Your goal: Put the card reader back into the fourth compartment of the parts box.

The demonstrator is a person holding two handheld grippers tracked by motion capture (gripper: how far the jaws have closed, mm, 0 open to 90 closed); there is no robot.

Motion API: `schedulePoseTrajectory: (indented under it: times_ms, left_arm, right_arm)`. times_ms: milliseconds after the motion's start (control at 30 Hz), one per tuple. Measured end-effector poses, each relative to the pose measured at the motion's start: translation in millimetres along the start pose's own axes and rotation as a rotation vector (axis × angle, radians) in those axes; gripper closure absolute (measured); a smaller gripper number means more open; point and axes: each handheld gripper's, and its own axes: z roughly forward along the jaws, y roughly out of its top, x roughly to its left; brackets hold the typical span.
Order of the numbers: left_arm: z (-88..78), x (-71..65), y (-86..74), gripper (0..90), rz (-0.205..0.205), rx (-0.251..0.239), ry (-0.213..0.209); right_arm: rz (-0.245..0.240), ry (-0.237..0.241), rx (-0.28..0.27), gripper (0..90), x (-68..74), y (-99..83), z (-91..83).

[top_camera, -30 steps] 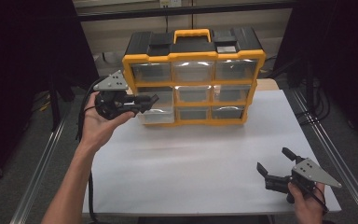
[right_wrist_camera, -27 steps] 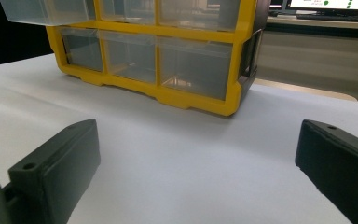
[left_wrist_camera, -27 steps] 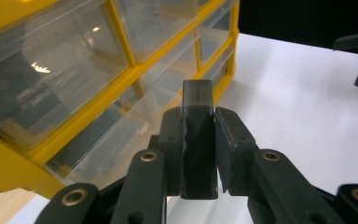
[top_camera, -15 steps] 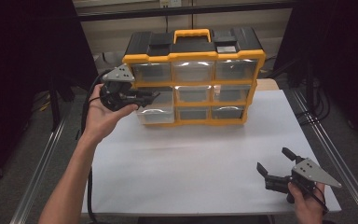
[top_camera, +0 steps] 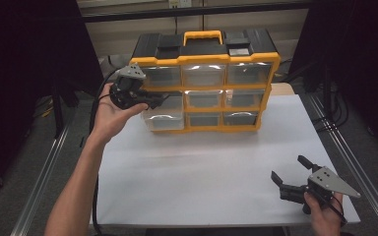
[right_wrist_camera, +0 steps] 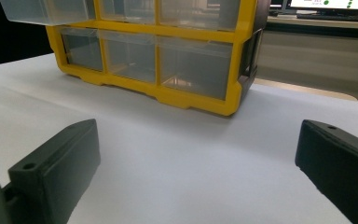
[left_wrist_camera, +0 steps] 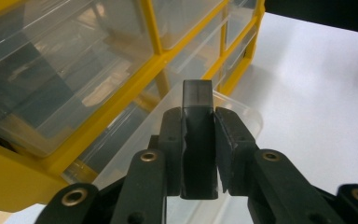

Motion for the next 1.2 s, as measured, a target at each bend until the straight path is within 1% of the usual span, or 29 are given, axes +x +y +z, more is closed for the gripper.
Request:
schedulePoseTrajectory:
  times_ms: [67,200,267,433,467,533,633,733,767,800,833,867,900,933,1000,1033,1067,1100,1200]
  left_arm:
    - [2.2,4.5,0.5,73.9,-0.001,0.015,-0.009]
    - [8.8,9.5,0.0,73.8,-0.006,0.053,-0.004]
    - [12.2,10.2,-0.5,73.8,0.004,0.075,-0.006]
    - [18.0,9.9,-0.1,73.8,0.014,0.103,-0.008]
    - [19.1,9.9,0.1,73.8,0.012,0.11,-0.012]
    - [22.3,10.1,0.1,73.8,0.011,0.133,-0.001]
    - [25.5,12.4,-0.8,73.8,0.014,0.157,-0.01]
    - [28.2,12.9,-1.1,73.8,0.007,0.157,-0.022]
    - [30.4,11.5,-1.6,73.8,-0.016,0.145,-0.02]
    - [30.5,13.3,-1.3,73.8,0.01,0.169,-0.029]
    - [32.1,13.3,-1.4,73.8,0.01,0.175,-0.035]
    - [33.5,12.9,-1.5,73.8,0.011,0.181,-0.028]
    - [34.6,13.1,-1.6,73.8,0.009,0.184,-0.033]
    - [35.9,12.9,-1.9,73.8,-0.002,0.178,-0.033]
    - [38.0,13.0,-2.0,73.8,-0.006,0.189,-0.028]
    - [40.3,11.7,-2.8,73.8,-0.022,0.183,-0.026]
    - [41.8,11.1,-3.1,73.8,-0.027,0.189,-0.025]
    - [42.1,12.2,-2.9,73.8,-0.007,0.206,-0.03]
    - [44.3,11.0,-2.5,73.8,-0.003,0.206,-0.028]
  right_arm:
    - [0.0,0.0,0.0,0.0,0.0,0.0,-0.1]
    - [-0.004,-0.001,0.003,0.0,-0.3,-0.2,0.6]
    - [-0.004,-0.001,0.004,0.0,-0.2,-0.3,0.7]
    - [-0.003,-0.001,0.006,0.0,-0.4,-0.4,0.9]
    - [-0.005,-0.002,0.004,0.0,-0.3,-0.4,1.0]
    - [-0.006,0.0,0.005,0.0,-0.2,-0.4,1.0]
    - [-0.006,-0.003,0.007,0.0,-0.3,-0.4,0.8]
    - [-0.003,0.002,0.004,0.0,-0.3,-0.6,1.2]
    - [-0.004,0.001,0.005,0.0,-0.3,-0.5,1.3]
    - [-0.003,0.001,0.005,0.0,-0.2,-0.5,1.2]
    - [-0.004,0.002,0.005,0.0,-0.3,-0.5,1.2]
    - [-0.004,0.001,0.006,0.0,-0.2,-0.5,1.1]
    - [-0.004,0.002,0.006,0.0,-0.3,-0.5,0.9]
    - [-0.004,0.0,0.006,0.0,-0.3,-0.5,0.8]
    - [-0.005,0.004,0.007,0.0,-0.5,-0.6,0.9]
    - [-0.006,0.003,0.008,0.0,-0.6,-0.7,1.1]
    - [-0.005,0.003,0.011,0.0,-0.5,-0.8,1.1]
    - [-0.007,0.003,0.01,0.0,-0.6,-0.8,1.1]
    - [-0.005,0.003,0.01,0.0,-0.7,-0.9,1.3]
